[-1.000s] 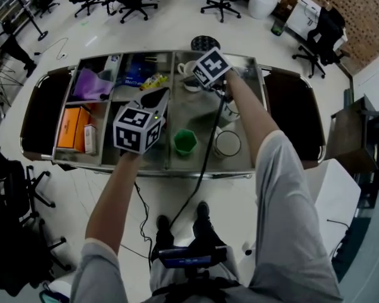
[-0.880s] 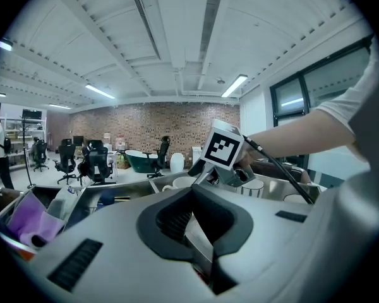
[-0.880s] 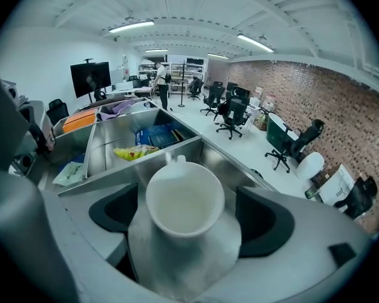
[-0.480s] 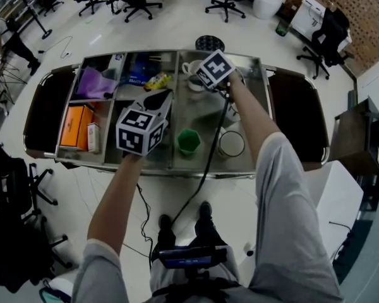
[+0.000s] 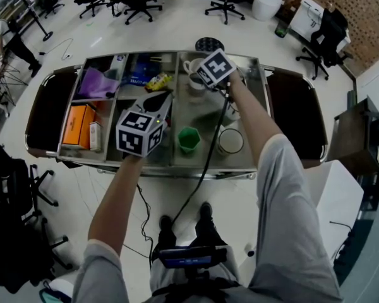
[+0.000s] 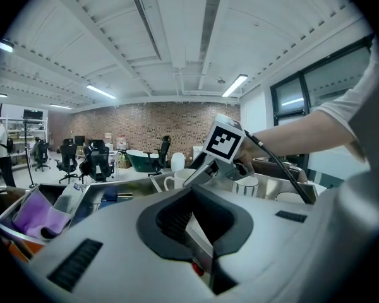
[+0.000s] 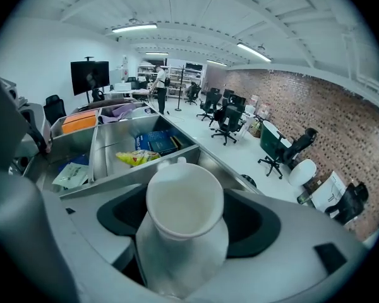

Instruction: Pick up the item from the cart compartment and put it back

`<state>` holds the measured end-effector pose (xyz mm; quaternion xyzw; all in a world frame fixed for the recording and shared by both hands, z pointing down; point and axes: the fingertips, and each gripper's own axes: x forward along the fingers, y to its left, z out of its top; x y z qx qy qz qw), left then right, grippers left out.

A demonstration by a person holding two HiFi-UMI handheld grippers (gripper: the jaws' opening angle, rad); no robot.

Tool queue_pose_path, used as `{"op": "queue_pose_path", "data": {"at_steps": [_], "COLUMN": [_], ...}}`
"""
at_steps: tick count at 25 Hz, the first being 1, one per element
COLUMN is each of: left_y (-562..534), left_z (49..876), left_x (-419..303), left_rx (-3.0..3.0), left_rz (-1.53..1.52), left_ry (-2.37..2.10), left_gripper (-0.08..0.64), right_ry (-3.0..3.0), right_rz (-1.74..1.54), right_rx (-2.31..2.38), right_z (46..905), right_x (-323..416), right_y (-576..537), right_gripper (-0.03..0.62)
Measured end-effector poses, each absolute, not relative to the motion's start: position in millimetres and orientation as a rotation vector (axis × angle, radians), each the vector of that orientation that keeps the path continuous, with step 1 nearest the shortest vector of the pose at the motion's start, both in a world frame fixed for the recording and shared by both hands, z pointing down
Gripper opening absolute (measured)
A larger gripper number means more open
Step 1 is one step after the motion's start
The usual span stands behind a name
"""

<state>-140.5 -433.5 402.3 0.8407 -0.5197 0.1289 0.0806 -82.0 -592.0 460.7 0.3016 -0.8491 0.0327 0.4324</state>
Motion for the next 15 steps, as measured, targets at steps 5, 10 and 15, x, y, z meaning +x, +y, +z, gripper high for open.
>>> {"op": "queue_pose_path", "data": {"at_steps": [5,10,15], "left_y": [-425.3,-413.3,-395.2], "left_z": [396.6,386.5,376.2], "left_x": [-138.3,-137.6,-134.5], "left_rx": [2.524,2.544,2.568], "left_rz": [0.383,0.376,0.371], "left_ry": [-1.552,-1.549,-1.538], "left_gripper": [0.003,0.003,0.003], "right_ry": [-2.159,-2.155,-2.189], "right_rz": [0.082,0.095,0.078], "right_rx": [0.767,0.806,0.822], "right_z": [439.0,416.4,387.3], "right_x": [-80.9,-65.3,-56.7], "right_y": [-581.2,-565.4,-536.2], "right_gripper": [0.385,0.385,0.385]}}
